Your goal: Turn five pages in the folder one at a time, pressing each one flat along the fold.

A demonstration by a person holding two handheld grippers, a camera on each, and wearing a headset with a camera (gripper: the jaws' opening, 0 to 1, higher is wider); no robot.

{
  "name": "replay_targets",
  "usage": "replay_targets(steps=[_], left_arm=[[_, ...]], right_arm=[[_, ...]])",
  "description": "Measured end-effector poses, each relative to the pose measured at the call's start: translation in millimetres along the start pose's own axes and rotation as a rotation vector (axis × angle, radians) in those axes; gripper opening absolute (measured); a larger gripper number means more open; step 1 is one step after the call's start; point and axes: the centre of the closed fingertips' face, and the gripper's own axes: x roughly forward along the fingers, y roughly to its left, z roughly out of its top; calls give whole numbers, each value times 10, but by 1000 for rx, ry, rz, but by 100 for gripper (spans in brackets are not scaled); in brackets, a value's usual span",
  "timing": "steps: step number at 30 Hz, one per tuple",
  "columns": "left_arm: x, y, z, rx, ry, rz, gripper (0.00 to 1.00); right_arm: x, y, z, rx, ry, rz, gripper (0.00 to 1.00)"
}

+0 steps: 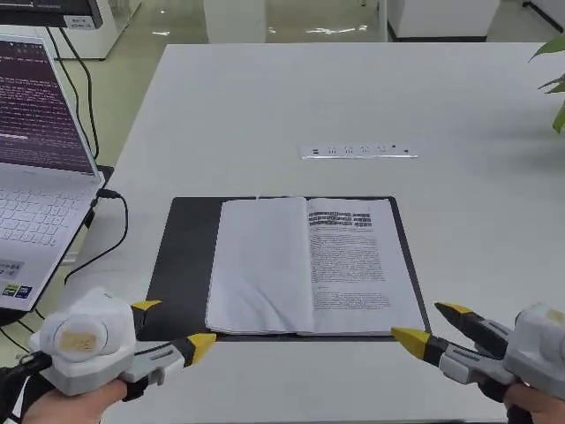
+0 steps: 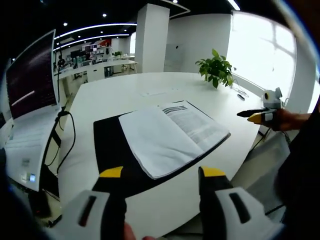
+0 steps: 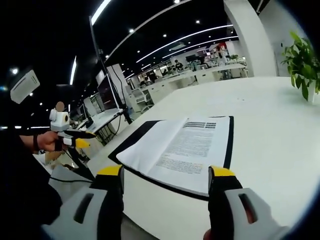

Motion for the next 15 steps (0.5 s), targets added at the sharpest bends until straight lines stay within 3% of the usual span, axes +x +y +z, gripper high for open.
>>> replay_targets(steps=[9,15], left_arm=[[-64,-45,149,-17,-46,0,66],[-68,-3,206,-11,-55,14,69]], right_arm=[[-12,12,116,-38,-14,-33,75],[-51,-3,167,-44,-19,-39,76]])
